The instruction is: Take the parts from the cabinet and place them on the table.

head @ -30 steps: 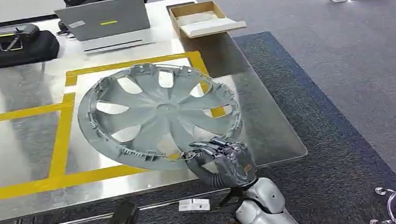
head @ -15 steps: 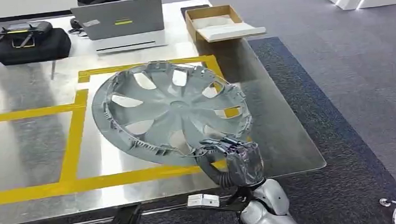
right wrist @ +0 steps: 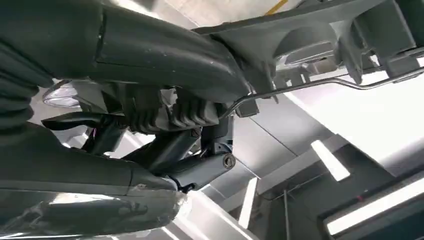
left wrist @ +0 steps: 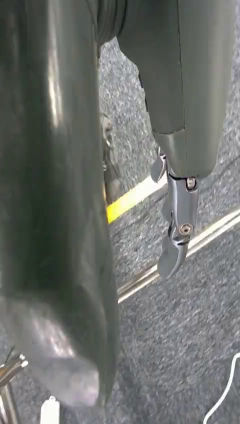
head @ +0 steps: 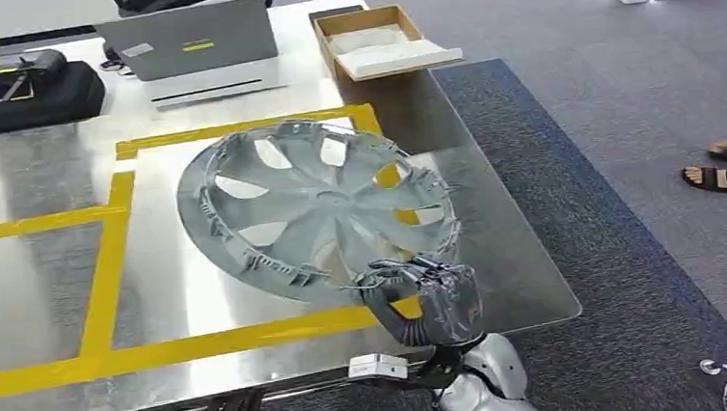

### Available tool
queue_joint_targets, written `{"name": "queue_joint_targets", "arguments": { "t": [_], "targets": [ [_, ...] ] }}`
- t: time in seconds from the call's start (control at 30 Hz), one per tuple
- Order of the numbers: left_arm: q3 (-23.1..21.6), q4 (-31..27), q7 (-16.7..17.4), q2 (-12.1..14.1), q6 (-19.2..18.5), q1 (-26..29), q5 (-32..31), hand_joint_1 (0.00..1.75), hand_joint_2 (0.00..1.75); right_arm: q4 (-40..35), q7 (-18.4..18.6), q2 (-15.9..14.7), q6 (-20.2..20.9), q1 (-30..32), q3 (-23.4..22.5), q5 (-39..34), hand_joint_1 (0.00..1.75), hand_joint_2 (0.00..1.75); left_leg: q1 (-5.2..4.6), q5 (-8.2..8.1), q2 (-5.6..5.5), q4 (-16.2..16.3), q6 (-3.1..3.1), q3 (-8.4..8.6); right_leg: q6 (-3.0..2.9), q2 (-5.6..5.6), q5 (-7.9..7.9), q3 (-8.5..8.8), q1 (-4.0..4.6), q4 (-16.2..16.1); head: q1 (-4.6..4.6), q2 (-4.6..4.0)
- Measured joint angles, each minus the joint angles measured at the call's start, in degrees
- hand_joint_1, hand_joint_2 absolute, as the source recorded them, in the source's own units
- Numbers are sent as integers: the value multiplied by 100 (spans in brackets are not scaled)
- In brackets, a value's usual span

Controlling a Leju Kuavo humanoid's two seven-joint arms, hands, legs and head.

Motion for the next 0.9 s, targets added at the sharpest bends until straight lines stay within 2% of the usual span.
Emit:
{"name": "queue_joint_targets", "arguments": {
  "t": [0.03,0.07,0.17,0.2,0.23,0.3,0.33,0.37,0.4,0.43,0.5,0.53,0.57,0.67,0.7,0.73,0.77,0.83,0.87,0.9],
  "targets": [
    [-4,2,-9,-22,-9,0,-13,0,0,0,-2,-4,0,-3,9,-6,175,175,7,45,-2,-256,-31,104,50,6,-3,-15,30,40,-22,0],
    [-13,2,-33,-26,-11,-12,-26,0,0,0,-2,-7,0,-5,15,-6,175,175,0,12,-37,-355,46,133,81,20,-12,-50,46,87,-28,0],
    [-44,2,-66,-44,-28,12,-50,0,0,0,-2,-24,0,10,52,-22,175,175,-24,56,-38,-325,170,101,179,8,48,-27,26,25,-20,0],
    [-59,0,-79,-50,-24,7,-83,0,0,0,-2,-31,0,19,79,-28,175,175,0,88,-33,-345,222,100,202,-4,-6,-65,19,54,-33,0],
    [-87,0,-90,-57,-17,4,-100,0,0,0,-2,-35,0,20,96,-37,175,175,0,104,-29,-345,258,93,230,-38,-198,-129,18,213,-4,0],
    [-129,0,-94,-59,-17,5,-140,0,0,0,-2,-39,0,21,125,-57,175,175,-7,131,-23,-344,315,59,271,-44,-739,-416,13,1084,2,0],
    [-140,2,-98,-59,-19,8,-146,0,0,0,-2,-44,0,26,127,-61,175,175,-13,147,-15,-343,328,31,281,-44,-949,-571,13,1536,9,0],
    [-149,0,-105,-59,-20,10,-146,0,0,0,-2,-46,0,35,127,-74,175,175,-19,171,-11,-343,333,3,282,-44,-1038,-634,13,1791,2,0],
    [-155,2,-105,-59,-22,10,-149,0,0,0,-2,-46,0,43,127,-83,175,175,-22,195,-11,-343,328,-23,278,-43,-1000,-569,13,1779,4,0],
    [-164,0,-107,-59,-22,10,-146,0,0,0,-2,-46,0,43,129,-87,175,175,-23,217,-11,-342,321,-51,261,-43,-866,-372,14,1521,4,2],
    [-175,0,-142,-68,-37,8,-149,0,0,0,-2,-46,0,40,142,-92,175,175,-19,259,-17,-341,282,-84,220,-44,-530,347,12,454,4,0],
    [-177,0,-159,-72,-46,8,-153,0,0,-2,-2,-46,0,30,157,-94,175,175,-22,280,-20,-339,250,-94,210,-42,-637,583,14,46,7,0],
    [-183,0,-184,-74,-52,2,-164,0,0,-2,-2,-46,0,32,181,-98,175,175,-35,286,-22,-341,219,-109,196,-26,-561,632,43,89,-13,2],
    [-223,0,-234,-96,-74,5,-168,0,0,-2,-2,-46,0,39,192,-109,175,175,-25,357,-21,-390,93,-109,88,-18,-563,560,65,48,13,0],
    [-234,0,-254,-101,-87,5,-170,0,0,-2,-2,-46,0,39,197,-111,175,175,-17,360,-15,-371,63,-134,29,-25,-501,558,21,0,11,0],
    [-245,0,-269,-105,-90,7,-177,0,0,-2,-2,-46,0,42,205,-111,175,175,-19,232,-7,-279,43,-176,-3,-29,-476,544,21,-4,-2,0],
    [-256,0,-278,-111,-94,5,-181,0,0,-2,-2,-46,0,42,214,-111,175,175,-24,-10,-8,-1,29,-289,-39,-33,-455,521,21,-4,-11,0],
    [-267,0,-282,-109,-103,9,-181,0,0,-2,-2,-46,0,45,221,-120,175,175,-24,-503,-8,931,0,-673,-71,-42,-426,469,38,-2,-13,0],
    [-269,0,-282,-109,-105,16,-181,0,0,-2,-2,-46,0,50,221,-122,175,175,-24,-607,-8,1274,-4,-806,-74,-42,-411,448,44,-1,-15,0],
    [-269,0,-280,-111,-109,20,-181,0,0,0,-2,-46,0,59,223,-122,175,175,-24,-557,-8,1329,-3,-804,-72,-42,-404,438,46,0,-15,0]
  ]
}}
